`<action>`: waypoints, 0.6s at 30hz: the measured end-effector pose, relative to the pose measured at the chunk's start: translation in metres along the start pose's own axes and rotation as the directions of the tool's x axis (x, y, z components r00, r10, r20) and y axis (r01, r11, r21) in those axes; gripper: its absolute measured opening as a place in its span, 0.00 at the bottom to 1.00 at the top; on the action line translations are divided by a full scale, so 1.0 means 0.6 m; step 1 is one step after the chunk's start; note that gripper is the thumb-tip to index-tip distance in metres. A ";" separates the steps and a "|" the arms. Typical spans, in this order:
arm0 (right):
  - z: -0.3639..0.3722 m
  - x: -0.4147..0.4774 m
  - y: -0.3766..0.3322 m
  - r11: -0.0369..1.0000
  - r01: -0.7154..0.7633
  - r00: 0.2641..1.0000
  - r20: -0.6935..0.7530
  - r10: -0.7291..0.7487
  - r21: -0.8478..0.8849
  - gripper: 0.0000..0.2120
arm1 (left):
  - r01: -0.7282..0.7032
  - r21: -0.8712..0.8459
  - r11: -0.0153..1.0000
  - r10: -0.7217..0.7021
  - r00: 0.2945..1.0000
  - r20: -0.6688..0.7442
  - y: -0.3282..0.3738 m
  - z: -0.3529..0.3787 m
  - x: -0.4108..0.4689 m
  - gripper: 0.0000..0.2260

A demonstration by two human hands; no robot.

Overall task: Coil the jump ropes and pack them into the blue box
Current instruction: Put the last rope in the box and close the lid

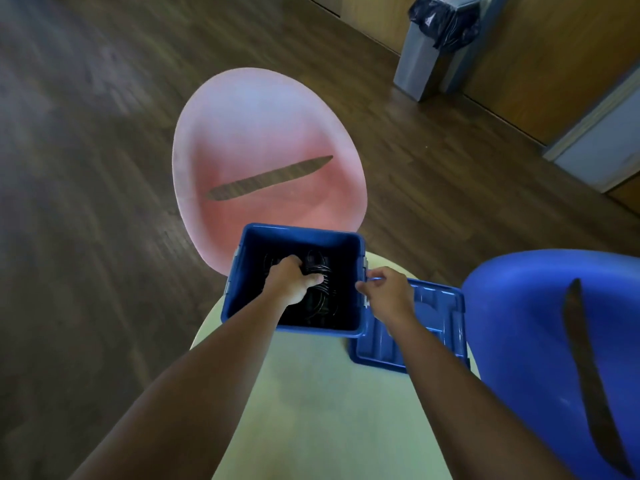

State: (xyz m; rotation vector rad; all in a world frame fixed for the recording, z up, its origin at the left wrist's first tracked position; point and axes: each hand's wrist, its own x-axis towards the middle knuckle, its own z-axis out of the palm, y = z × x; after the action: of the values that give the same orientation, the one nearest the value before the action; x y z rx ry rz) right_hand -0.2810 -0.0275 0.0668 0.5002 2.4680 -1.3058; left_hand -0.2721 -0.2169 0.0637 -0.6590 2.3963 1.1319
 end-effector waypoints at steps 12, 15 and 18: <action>-0.030 0.008 0.023 0.997 0.037 0.997 0.072 -0.041 0.062 0.03 | -0.016 0.046 0.999 0.020 0.996 -0.092 -0.005 -0.011 -0.032 0.34; -0.062 0.017 0.033 0.997 0.060 0.995 0.071 -0.063 0.047 0.02 | -0.103 0.075 0.992 0.114 0.980 -0.163 0.028 0.000 -0.052 0.29; -0.105 0.025 0.047 0.997 0.073 0.997 0.021 -0.072 -0.029 0.08 | -0.200 0.091 0.976 0.214 0.959 -0.184 0.084 0.031 -0.079 0.23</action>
State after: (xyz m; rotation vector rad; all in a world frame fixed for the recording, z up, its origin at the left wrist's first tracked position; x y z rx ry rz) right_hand -0.2882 0.0427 0.0740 0.3918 2.5064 -1.2932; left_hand -0.2598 -0.1624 0.1089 -0.5246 2.7109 1.1016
